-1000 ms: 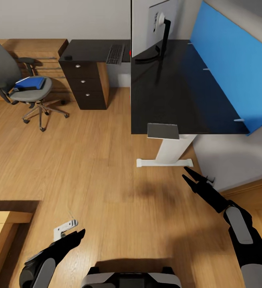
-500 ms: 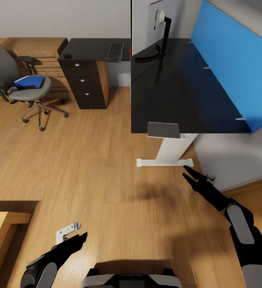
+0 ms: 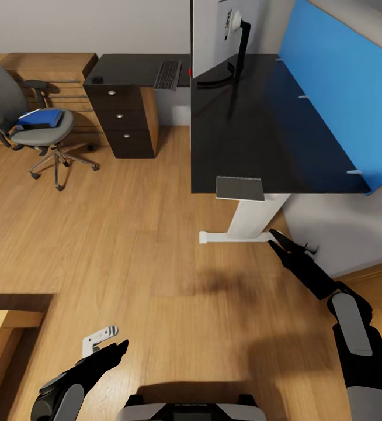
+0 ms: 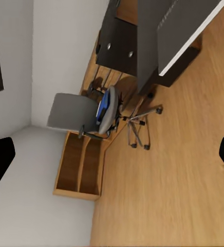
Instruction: In the bedroom, organize the workspace by keeping the computer under the desk, ensuring the monitor is on the desk, placing the keyboard on the desk next to the monitor, placing the mouse on the desk next to the keyboard, moving the folder from the swivel chair onto the desk next to the mouse, stacking the notebook on top of the folder with the pen on top of the notebook, and positioning the swivel chair next to the desk.
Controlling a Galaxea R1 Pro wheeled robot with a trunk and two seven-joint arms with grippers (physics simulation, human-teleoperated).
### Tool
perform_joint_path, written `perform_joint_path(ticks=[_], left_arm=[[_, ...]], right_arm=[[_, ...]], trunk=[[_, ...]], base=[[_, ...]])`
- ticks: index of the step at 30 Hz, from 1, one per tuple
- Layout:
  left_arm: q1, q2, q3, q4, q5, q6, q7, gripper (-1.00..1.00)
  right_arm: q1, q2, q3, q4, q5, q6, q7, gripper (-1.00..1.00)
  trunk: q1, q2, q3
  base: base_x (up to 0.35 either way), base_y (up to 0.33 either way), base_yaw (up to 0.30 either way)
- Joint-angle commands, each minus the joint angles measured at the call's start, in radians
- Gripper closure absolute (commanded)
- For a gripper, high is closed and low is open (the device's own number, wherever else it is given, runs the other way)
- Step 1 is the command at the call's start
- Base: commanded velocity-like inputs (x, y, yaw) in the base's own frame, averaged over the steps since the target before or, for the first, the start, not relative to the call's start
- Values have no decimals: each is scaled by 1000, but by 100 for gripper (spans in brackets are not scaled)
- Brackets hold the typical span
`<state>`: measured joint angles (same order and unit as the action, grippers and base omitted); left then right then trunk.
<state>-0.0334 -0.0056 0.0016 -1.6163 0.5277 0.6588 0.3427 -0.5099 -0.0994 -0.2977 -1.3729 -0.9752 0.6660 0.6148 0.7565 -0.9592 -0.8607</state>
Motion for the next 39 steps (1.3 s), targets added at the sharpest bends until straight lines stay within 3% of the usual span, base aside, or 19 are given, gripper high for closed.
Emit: perform_joint_path(ticks=[1,5,7,12,14,15,20,23,27,31,39], left_arm=[[0,0,0,-1,11,3,9,-100],[0,0,0,-1,11,3,9,-100],[0,-1,0,-1,11,2,8,-100],[0,0,0,-1,11,2,7,-100],[0,1,0,-1,11,2,7,-100],[0,-2,-7,11,11,2,12,-100],[-4,-7,-26,25,10,4,19,-100],[-110,-20,-32,15,13,13,32,-100],[-190,-39,-34,5,18,49,35,-100],[-219,-51,-32,10,23,91,34,-100],[-231,-51,-47,84,23,106,30,-100]], right_arm=[[-1,1,-8,1,-5,4,-9,-100],[-1,5,-27,4,-8,-17,-76,-100],[-1,14,-33,17,-44,-67,-170,-100],[-5,22,-32,52,-96,-122,-247,-100],[-18,24,-30,81,-116,-148,-294,-100],[-73,24,-31,110,-134,-171,-346,-100],[-93,27,-32,129,-138,-178,-360,-100],[-99,42,-29,170,-141,-180,-364,-100],[-100,51,-29,180,-141,-179,-364,-100],[-100,61,-31,183,-141,-178,-365,-100],[-101,71,-31,183,-140,-172,-369,-100]], trunk=[[4,-8,-4],[19,-36,-16],[27,-50,-23],[46,-85,-38],[54,-99,-45],[58,-106,-48],[77,-141,-63],[88,-162,-73],[104,-190,-85],[108,-197,-88],[108,-197,-88]], base=[[0,0,0],[0,0,0],[0,0,0],[0,0,0],[0,0,0],[0,0,0],[0,0,0],[0,0,0],[0,0,0],[0,0,0],[0,0,0]])
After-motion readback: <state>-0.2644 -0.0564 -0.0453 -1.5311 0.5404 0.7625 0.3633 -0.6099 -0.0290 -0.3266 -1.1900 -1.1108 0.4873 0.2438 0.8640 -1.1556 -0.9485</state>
